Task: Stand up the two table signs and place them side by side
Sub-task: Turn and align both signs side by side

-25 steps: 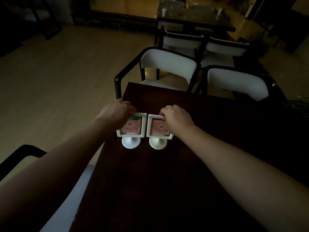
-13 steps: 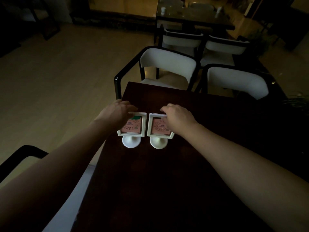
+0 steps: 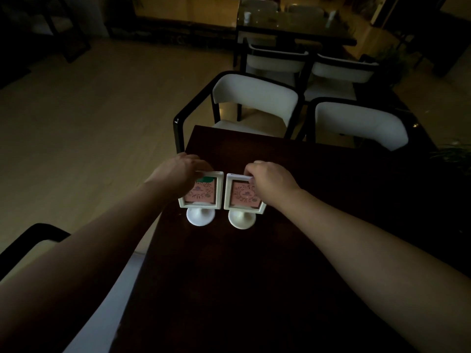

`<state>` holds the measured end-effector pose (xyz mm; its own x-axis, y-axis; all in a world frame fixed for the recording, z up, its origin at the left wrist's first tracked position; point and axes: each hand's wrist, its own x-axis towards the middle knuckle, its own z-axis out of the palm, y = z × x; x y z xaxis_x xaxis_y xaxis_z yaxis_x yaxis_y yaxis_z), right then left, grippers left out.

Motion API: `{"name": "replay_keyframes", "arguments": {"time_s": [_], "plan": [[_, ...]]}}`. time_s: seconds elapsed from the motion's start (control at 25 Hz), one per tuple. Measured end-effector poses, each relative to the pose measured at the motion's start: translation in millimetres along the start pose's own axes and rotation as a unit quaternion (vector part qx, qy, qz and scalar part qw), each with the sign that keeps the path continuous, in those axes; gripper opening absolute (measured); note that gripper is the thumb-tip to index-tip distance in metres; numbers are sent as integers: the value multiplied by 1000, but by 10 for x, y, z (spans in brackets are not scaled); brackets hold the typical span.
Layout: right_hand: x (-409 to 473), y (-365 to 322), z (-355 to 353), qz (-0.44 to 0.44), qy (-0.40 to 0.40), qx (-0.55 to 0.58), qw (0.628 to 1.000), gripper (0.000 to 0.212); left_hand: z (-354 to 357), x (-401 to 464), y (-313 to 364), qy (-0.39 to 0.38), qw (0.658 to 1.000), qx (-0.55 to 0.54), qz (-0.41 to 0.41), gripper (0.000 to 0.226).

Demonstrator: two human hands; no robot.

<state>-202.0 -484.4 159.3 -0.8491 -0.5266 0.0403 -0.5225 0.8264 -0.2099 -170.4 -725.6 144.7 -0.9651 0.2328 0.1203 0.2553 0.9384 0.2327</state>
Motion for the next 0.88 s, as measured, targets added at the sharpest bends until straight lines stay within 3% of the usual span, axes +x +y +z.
{"name": "replay_keyframes", "arguments": {"time_s": [0.88], "plan": [[-46,11,14,29,-7,6,1000,23,43,0,-1,12,1000,-16,6,32]]}}
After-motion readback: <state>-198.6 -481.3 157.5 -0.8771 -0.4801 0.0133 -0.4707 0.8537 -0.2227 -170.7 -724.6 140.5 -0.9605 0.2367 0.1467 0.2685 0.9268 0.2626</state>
